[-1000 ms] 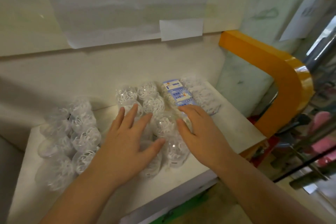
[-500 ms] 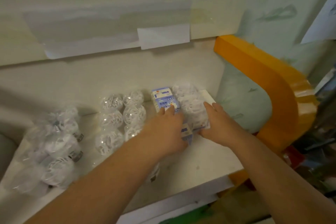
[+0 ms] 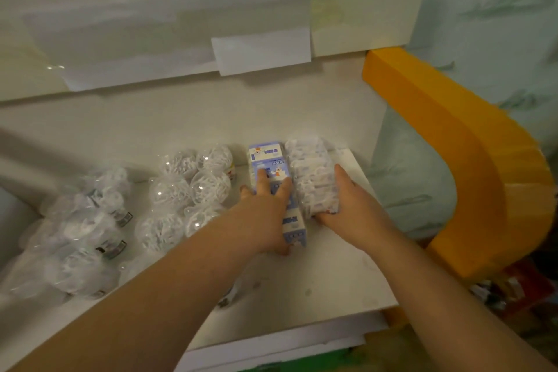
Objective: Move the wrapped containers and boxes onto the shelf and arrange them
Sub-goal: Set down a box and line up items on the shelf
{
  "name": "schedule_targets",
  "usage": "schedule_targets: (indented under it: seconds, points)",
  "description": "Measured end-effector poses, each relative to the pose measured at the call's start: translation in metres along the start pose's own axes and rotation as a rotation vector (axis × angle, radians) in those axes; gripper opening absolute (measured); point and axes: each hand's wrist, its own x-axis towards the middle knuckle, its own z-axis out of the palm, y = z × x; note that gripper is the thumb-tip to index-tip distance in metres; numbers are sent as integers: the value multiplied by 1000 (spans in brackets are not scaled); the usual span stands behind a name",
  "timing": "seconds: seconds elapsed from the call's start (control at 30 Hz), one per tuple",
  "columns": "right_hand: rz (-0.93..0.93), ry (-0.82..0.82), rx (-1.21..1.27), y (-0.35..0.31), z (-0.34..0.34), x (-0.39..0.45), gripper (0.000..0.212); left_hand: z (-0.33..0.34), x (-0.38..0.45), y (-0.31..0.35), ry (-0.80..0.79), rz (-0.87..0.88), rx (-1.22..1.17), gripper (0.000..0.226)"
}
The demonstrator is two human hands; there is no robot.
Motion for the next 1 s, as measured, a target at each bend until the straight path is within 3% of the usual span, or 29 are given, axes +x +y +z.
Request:
schedule_targets:
  seconds: [0.13, 0.27, 0.4, 0.5, 0.63, 0.73, 0.83, 1.0]
  points:
    - [-4, -48, 61, 4, -2, 0, 70, -3, -1, 3, -34, -12, -15, 132]
    - [97, -101, 272, 1, -16, 0, 53, -11, -5, 2, -52, -5, -23, 133]
    - [225, 53, 408, -4, -26, 26, 56, -26, 14, 5, 69, -39, -85, 105]
    - [343, 36, 380, -7, -23, 65, 57, -24, 48, -1, 86, -107, -175, 90]
    - [359, -88, 353, -13, -13, 107, 54, -18, 67, -5, 120, -218, -312, 64]
    - [319, -140, 305, -8, -6, 126, 45, -20, 68, -4, 163, -239, -381, 63]
    - [297, -152, 295, -2, -2, 131, 52, -19, 71, -5, 176, -232, -426, 61]
    - [282, -168, 266, -5, 0, 131, 46, -20, 76, -6, 145, -253, -405, 59]
